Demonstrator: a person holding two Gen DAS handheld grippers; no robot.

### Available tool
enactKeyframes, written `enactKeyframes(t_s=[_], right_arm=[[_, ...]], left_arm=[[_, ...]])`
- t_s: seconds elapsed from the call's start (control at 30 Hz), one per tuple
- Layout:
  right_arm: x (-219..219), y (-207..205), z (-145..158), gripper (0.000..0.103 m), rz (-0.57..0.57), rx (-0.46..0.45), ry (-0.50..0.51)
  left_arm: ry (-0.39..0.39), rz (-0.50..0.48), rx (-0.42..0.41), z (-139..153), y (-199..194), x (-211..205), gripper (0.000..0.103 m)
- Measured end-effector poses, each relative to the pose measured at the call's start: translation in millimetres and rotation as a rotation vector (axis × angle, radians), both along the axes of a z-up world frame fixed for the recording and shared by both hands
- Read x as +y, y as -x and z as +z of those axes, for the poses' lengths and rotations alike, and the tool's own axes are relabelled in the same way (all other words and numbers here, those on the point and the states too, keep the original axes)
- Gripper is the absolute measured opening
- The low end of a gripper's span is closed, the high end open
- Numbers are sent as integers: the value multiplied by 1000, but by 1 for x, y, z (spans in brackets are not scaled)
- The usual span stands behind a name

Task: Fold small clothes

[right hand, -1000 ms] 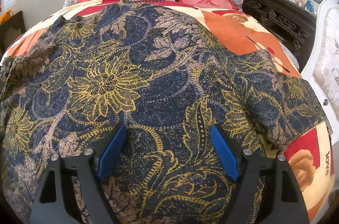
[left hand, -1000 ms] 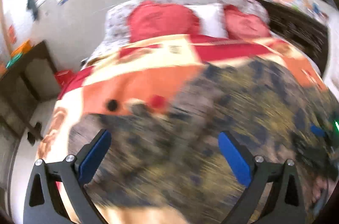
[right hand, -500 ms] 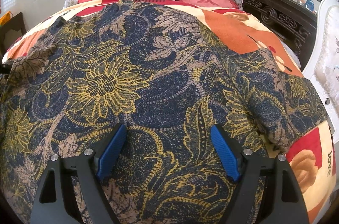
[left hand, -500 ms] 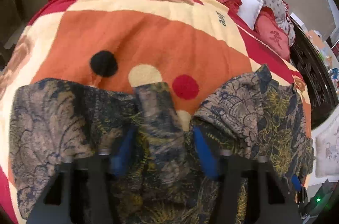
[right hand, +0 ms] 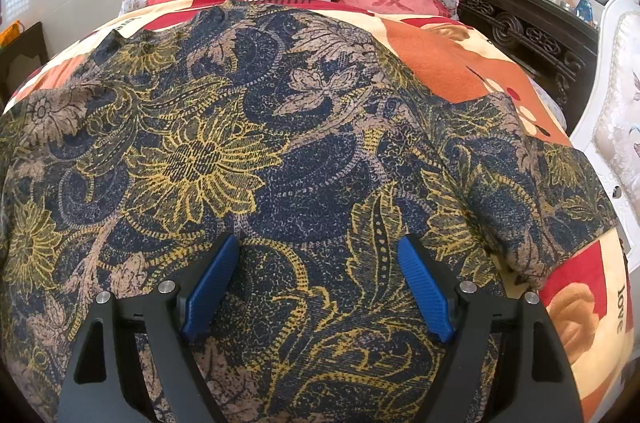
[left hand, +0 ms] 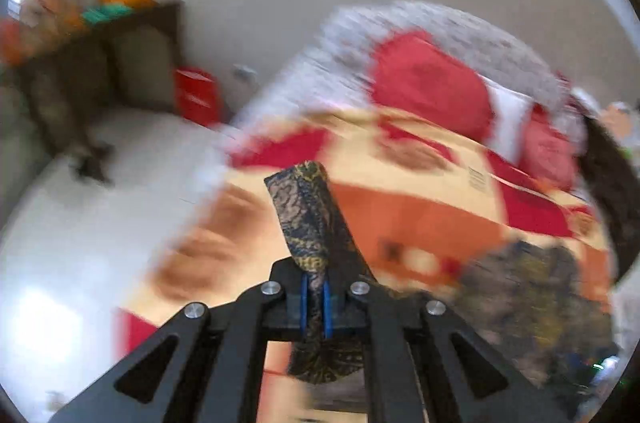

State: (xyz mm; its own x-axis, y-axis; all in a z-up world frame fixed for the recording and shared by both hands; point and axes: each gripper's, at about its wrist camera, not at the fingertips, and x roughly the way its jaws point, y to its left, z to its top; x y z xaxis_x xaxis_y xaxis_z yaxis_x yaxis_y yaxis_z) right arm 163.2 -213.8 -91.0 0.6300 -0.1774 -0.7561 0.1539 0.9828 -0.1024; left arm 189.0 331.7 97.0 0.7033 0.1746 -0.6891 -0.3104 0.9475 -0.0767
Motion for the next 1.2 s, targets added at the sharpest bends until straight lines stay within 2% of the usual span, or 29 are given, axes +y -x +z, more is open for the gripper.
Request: enactKeyframes(t_s=[0.13,0.2,0.3,0.4,0.47,0.57,0.63,0.73,0.83,0.93,1.03,1.13,1.2], right_arm=[[1,1,0,91,-1,1,3],[1,0,0,91,0,1,6],[1,0,0,91,0,1,4],[1,0,0,91,0,1,4],[1,0,-1,91,0,1,-2],[1,0,0,91,0,5,-9],[-2,0,1,92,2,17,-24],[-7,3,11,91,19,82,-41],[-14,25,26,91,24,67,-6],[-19,53,27,91,64,52,36],[-27,71,13,91,69,81,84],[-50,77,7,93,38,68,-37],[-69,77,-1,97,19,61,-156]], left_arm=[[-49,210,-79,52,32,63,5],[-63,278,-112,70,50,85,5],[-77,340,-136,83,71,103,5],[-76,304,-131,79,75,95,5],[-27,213,-138,73,69,75,5],[35,9,-151,63,56,16,5],[75,-164,-152,55,48,-40,5],[145,-407,-148,43,42,-122,5],[198,-582,-138,29,39,-198,5],[266,-649,-135,15,34,-256,5],[365,-680,-121,-5,29,-316,5],[425,-715,-81,-23,25,-363,5],[422,-755,-45,-40,20,-399,5]])
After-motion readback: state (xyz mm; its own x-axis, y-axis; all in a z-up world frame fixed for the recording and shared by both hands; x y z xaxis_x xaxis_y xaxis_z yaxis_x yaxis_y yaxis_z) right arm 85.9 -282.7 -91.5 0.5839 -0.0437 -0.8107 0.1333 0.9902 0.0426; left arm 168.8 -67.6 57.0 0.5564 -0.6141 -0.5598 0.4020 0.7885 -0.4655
